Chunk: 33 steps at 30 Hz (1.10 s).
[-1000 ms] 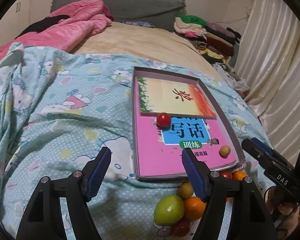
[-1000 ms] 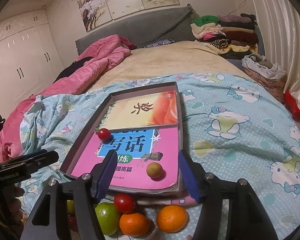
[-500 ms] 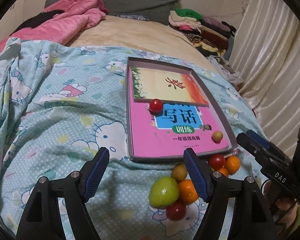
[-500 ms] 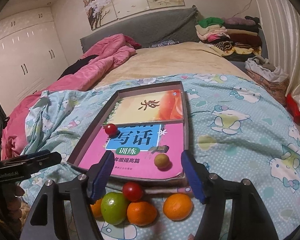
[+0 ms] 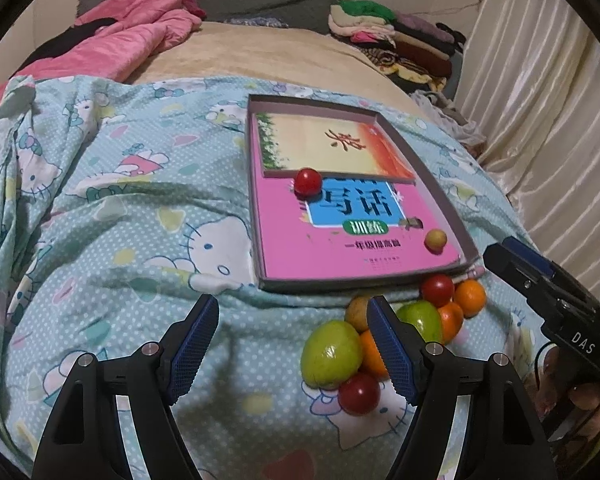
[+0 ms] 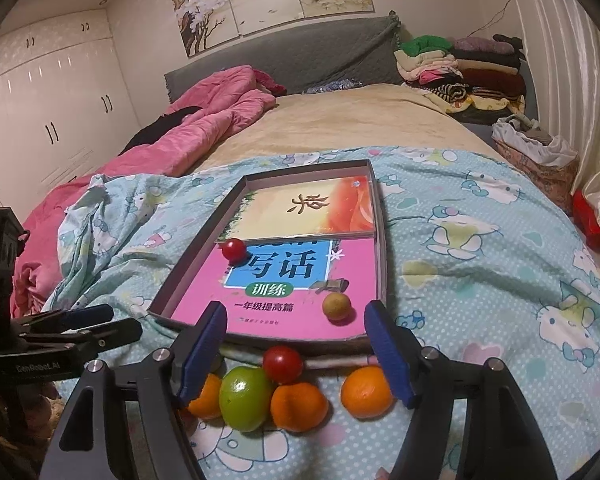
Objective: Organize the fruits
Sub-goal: 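Withdraw both grippers from the tray back toward the fruit cluster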
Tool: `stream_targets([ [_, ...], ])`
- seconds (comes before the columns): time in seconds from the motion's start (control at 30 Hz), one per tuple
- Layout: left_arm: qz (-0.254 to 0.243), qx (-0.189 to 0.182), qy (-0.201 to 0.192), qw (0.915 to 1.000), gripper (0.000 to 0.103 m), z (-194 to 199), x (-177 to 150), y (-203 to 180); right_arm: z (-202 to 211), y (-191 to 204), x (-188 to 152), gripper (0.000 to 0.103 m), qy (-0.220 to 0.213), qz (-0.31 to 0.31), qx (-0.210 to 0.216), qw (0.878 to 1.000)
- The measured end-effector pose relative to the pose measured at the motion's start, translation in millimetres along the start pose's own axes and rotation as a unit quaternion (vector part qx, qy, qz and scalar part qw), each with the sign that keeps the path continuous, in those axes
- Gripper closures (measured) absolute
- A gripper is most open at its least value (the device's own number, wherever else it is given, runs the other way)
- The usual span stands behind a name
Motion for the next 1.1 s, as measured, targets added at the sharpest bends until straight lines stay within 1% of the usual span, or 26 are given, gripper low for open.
stream_targets([
  [0.1,-0.011,-0.002,0.006,0.9999,0.025,-1,-3,-5,1,3,-3,0.032,0.005,0.000,-0.003,1.000],
  [0.17,-0.018,0.000,0.011,0.9998,0.025,-2,-7,-8,3,3,-6,0.032,0.008,-0.003,0.004,1.000],
  [0.3,-0.028,0.001,0.023,0.9993,0.025,-5,-11,-11,4,5,-10,0.032,0.015,-0.003,-0.004,1.000],
  [0.4,-0.034,0.004,0.029,0.9990,0.025,-7,-14,-13,3,4,-13,0.032,0.023,-0.012,0.002,1.000],
  [0.57,-0.049,0.008,0.050,0.9975,0.025,-12,-20,-17,2,5,-17,0.032,0.031,-0.011,-0.003,0.999],
  [0.73,-0.076,0.038,0.060,0.9945,0.025,-18,-27,-22,1,7,-21,0.032,0.040,-0.008,-0.013,0.999],
  [0.87,-0.085,0.034,0.075,0.9930,0.025,-24,-30,-23,-2,8,-27,0.032,0.055,-0.006,-0.023,0.998],
  [1.0,-0.088,0.041,0.075,0.9924,0.025,-27,-29,-22,-6,8,-32,0.032,0.069,-0.002,-0.033,0.997],
  [1.1,-0.080,0.028,0.079,0.9933,0.026,-28,-27,-19,-7,6,-34,0.032,0.072,-0.004,-0.035,0.997],
])
Point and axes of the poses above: each gripper's, at about its wrist camera, not at the fingertips, and z roughly against the way its jaws point, y to its left, x to its top, the point moved 5 cm from there along -z, roughly the way its jaws point, and after that the axes turned 10 degrees about y, right-handed, at the moved point
